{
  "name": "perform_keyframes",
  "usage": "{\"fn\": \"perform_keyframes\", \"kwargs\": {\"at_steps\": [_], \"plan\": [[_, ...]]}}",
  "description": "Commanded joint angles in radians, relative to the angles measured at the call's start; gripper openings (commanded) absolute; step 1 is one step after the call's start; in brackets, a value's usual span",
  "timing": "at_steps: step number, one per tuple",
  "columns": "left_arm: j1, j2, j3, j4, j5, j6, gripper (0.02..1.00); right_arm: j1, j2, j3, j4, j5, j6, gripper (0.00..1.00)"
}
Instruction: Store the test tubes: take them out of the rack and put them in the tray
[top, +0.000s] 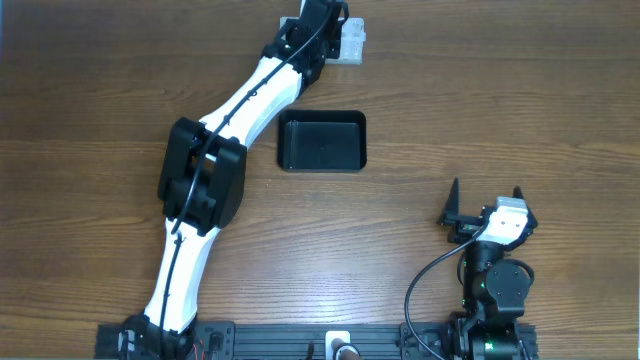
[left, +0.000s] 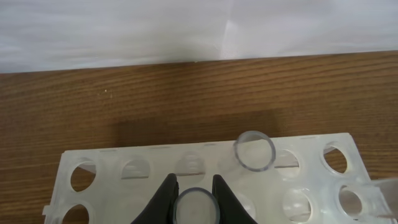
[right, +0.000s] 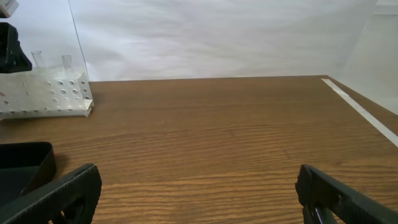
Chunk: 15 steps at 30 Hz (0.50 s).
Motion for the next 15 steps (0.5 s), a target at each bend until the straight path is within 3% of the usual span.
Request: {"fn": "perform_keyframes", "kwargs": {"at_steps": [1,15], "plan": [[0.0,0.014,0.009,0.013,0.006,0.007,0.099,0.004,-0.007,-0.009,0.0,-0.002,0.006,0.991],[0.0,-0.262,0.009,0.006,-0.027,0.085,0.071,0.004,-0.007,-0.009,0.0,-0.002,0.006,0.993]]}}
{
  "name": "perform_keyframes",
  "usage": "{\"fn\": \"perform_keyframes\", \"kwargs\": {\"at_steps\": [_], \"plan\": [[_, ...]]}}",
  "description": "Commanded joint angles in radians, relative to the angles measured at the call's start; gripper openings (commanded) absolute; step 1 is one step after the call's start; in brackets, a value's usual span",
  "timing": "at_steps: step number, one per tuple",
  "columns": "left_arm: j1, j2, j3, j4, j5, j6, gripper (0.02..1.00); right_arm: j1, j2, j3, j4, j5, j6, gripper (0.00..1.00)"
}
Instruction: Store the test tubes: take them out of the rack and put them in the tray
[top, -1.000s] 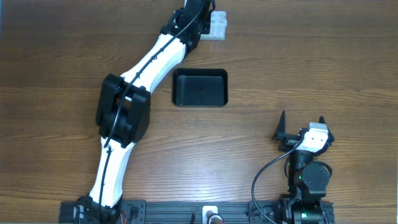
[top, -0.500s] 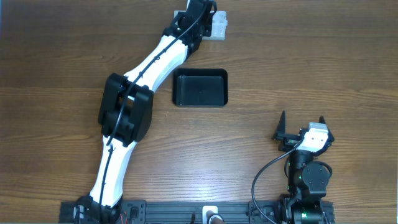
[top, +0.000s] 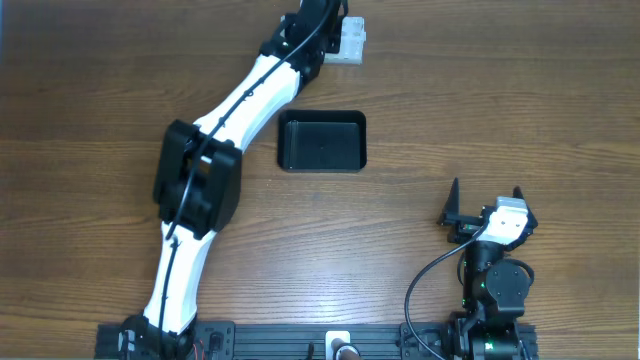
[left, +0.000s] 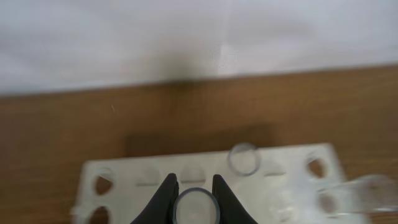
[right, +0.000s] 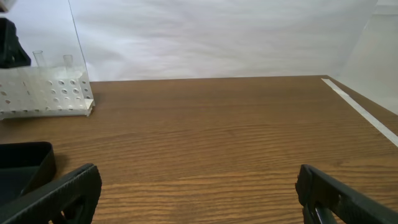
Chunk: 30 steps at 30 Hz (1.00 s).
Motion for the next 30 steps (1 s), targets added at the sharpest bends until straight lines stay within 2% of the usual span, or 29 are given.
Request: {"fn": "perform_keyframes", "kwargs": {"at_steps": [1,5,8,10,13,22,30], "plan": [[0.0,-0.248,0.011,-0.008,-0.022,0.051,0.064,0.004,-0.007,-0.009,0.0,-0.002,0.006,0.993],[-0.013,-0.384,0.011,-0.181,0.007,-0.022,0.042,0.004,-0.007,-0.009,0.0,-0.002,0.006,0.993],[-0.024,-0.42,0.011,-0.4,0.012,-0.182,0.04,0.004,-0.007,-0.009,0.0,-0.002,0.007,0.991],[-0.033,-0.413,0.007,-0.625,0.016,-0.365,0.042,0.004,-0.007,-0.009,0.0,-0.002,0.006,0.993],[-0.046,-0.351,-0.02,-0.786,0.059,-0.474,0.04,0.004,-0.007,-0.009,0.0,-0.002,0.006,0.991],[-0.052,-0.163,-0.038,-0.793,0.155,-0.474,0.042,0.004,-0.007,-0.009,0.0,-0.002,0.006,0.991],[-0.053,-0.122,-0.038,-0.789,0.17,-0.474,0.038,0.004,-0.007,-0.009,0.0,-0.002,0.006,0.993]]}}
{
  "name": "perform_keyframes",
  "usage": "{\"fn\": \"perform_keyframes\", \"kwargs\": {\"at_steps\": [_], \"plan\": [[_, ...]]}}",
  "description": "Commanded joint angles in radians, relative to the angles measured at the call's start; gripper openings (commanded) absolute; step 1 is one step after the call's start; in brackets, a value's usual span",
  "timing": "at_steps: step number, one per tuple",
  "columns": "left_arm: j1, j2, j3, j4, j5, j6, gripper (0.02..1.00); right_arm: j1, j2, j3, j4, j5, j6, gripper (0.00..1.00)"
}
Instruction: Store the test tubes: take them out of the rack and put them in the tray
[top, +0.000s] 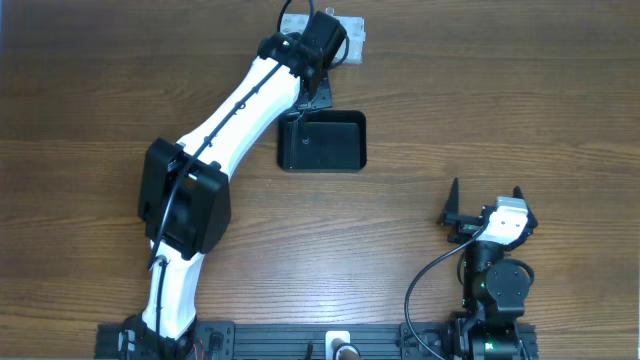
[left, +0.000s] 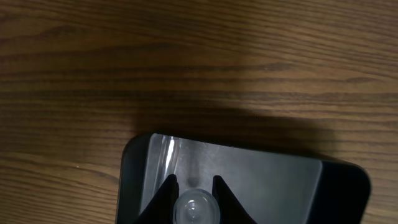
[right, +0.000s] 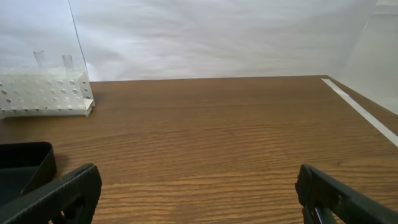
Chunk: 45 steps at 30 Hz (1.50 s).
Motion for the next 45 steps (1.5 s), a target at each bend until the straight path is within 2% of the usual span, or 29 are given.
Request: {"fn": "perform_keyframes", "kwargs": {"at_steps": [1,26,30,35,39,43,44,45], "plan": [[-0.002,0.028,0.004,0.003,0.021,-0.014,0.038,0.004,-0.007,-0.009,0.0,-0.002,0.006,0.991],[-0.008,0.126,0.004,-0.05,0.047,-0.013,0.04,0.004,-0.007,-0.009,0.0,-0.002,0.006,0.991],[-0.008,0.132,0.004,-0.05,0.047,-0.013,0.075,0.004,-0.007,-0.009,0.0,-0.002,0.006,0.991],[-0.008,0.132,0.004,-0.05,0.046,-0.013,0.246,0.004,-0.007,-0.009,0.0,-0.002,0.006,0.991],[-0.008,0.095,0.004,-0.045,0.031,-0.014,0.426,0.004,-0.007,-0.009,0.0,-0.002,0.006,0.993],[-0.015,-0.035,0.004,0.011,-0.05,-0.014,0.577,0.004,-0.007,-0.009,0.0,-0.002,0.006,0.993],[-0.024,-0.101,0.004,0.049,-0.121,-0.014,0.744,0.004,-0.007,-0.009,0.0,-0.002,0.006,0.991],[-0.026,-0.138,0.004,0.074,-0.165,-0.014,0.849,0.004,-0.007,-0.009,0.0,-0.002,0.006,0.993]]}}
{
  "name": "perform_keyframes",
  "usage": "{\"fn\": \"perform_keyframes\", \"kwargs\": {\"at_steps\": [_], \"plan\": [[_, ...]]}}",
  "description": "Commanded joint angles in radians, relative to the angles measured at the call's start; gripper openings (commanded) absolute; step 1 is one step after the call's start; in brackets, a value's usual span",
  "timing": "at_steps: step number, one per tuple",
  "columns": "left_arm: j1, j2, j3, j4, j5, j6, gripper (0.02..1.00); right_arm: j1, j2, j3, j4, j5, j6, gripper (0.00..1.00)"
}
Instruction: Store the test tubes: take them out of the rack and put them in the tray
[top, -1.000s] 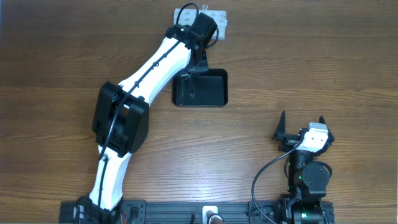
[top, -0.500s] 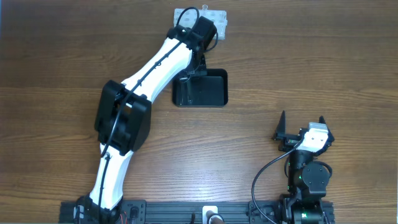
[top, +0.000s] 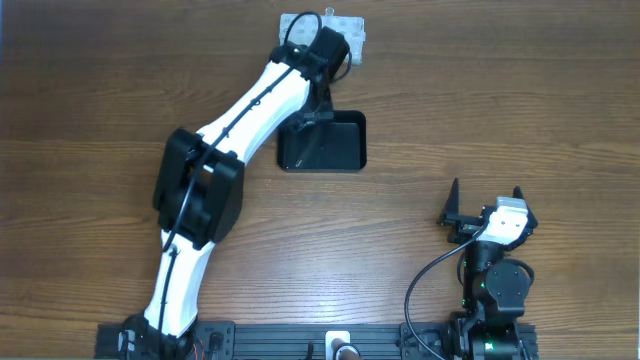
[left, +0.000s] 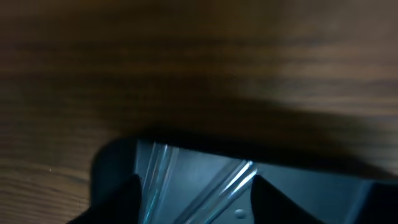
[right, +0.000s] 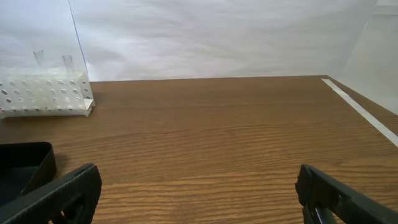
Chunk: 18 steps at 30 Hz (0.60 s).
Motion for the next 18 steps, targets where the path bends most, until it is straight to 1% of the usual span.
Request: {"fn": "perform_keyframes", "kwargs": {"at_steps": [1,2,3,5,8,10,11,13,15,18], "plan": [[-0.019,-0.249,0.005,0.095,-0.207,-0.003,0.954,0.004,-0.007,-0.009,0.0,-0.002,0.006,0.991],[-0.019,-0.283,0.005,0.12,-0.244,0.001,0.998,0.004,-0.007,-0.009,0.0,-0.002,0.006,0.993],[-0.018,-0.312,0.005,0.141,-0.271,0.01,0.998,0.004,-0.007,-0.009,0.0,-0.002,0.006,0.993],[-0.003,-0.382,0.005,0.211,-0.312,0.13,0.998,0.004,-0.007,-0.009,0.0,-0.002,0.006,0.993],[0.027,-0.443,0.004,0.289,-0.314,0.294,0.998,0.004,-0.007,-0.009,0.0,-0.002,0.006,0.993],[0.048,-0.471,0.003,0.319,-0.313,0.359,0.998,0.004,-0.007,-0.009,0.0,-0.002,0.006,0.993],[0.074,-0.496,-0.007,0.354,-0.304,0.413,1.0,0.004,-0.007,-0.009,0.0,-0.002,0.006,0.993],[0.111,-0.526,-0.042,0.42,-0.274,0.473,1.0,0.004,-0.007,-0.009,0.0,-0.002,0.006,0.993],[0.154,-0.563,-0.105,0.509,-0.208,0.535,1.0,0.004,-0.007,-0.009,0.0,-0.002,0.006,0.991],[0.232,-0.641,-0.251,0.662,-0.084,0.575,1.0,0.004,-0.007,-0.009,0.0,-0.002,0.006,0.993]]}}
